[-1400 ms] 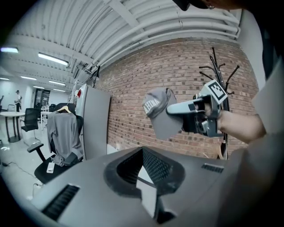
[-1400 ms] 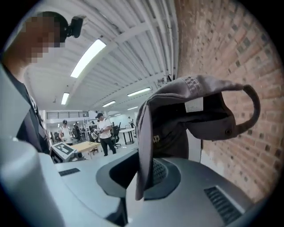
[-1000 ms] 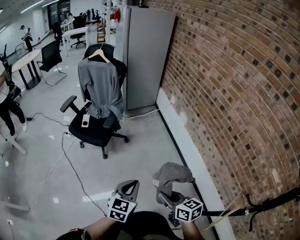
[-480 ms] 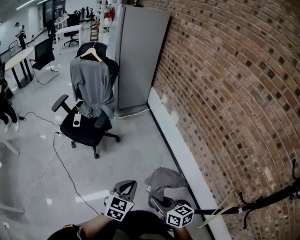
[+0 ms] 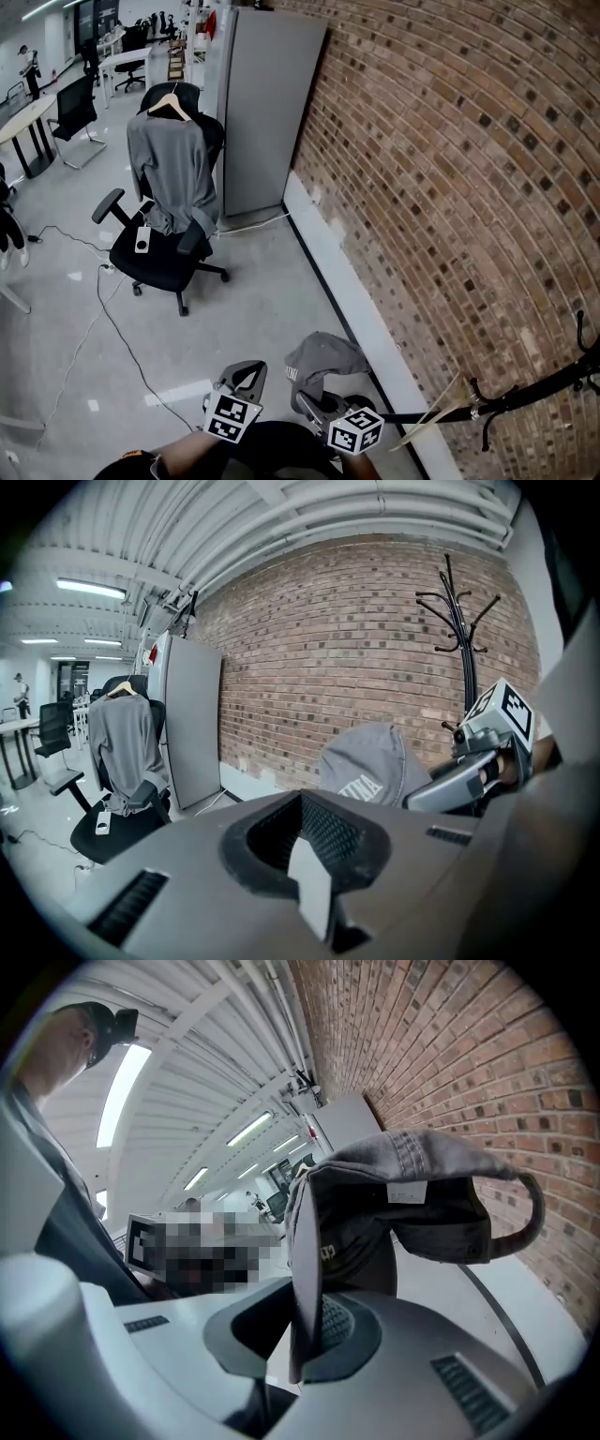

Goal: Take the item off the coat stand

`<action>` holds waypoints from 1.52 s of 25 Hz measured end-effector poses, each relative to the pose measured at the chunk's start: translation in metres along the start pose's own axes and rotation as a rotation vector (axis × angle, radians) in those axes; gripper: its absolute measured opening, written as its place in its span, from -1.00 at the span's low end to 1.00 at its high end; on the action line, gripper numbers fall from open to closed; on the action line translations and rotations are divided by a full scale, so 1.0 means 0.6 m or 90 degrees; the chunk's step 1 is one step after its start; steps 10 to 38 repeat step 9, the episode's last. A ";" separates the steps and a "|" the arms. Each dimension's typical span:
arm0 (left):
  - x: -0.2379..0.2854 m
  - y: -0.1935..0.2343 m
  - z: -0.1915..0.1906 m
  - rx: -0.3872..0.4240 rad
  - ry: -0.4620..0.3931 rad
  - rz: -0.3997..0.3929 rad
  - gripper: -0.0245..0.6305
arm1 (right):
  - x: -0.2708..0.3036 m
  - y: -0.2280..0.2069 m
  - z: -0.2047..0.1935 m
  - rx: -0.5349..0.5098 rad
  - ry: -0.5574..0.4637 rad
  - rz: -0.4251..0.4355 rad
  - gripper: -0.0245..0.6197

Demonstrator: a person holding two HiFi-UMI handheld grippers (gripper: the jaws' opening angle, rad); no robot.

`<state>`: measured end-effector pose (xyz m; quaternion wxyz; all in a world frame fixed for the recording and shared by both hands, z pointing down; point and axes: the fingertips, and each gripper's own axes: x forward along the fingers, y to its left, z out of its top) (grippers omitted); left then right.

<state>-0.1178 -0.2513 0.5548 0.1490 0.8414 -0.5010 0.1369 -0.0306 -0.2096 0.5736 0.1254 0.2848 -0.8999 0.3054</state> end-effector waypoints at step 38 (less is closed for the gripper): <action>-0.005 0.002 0.004 -0.002 0.001 0.006 -0.80 | -0.005 -0.005 0.011 -0.001 -0.006 -0.010 -0.82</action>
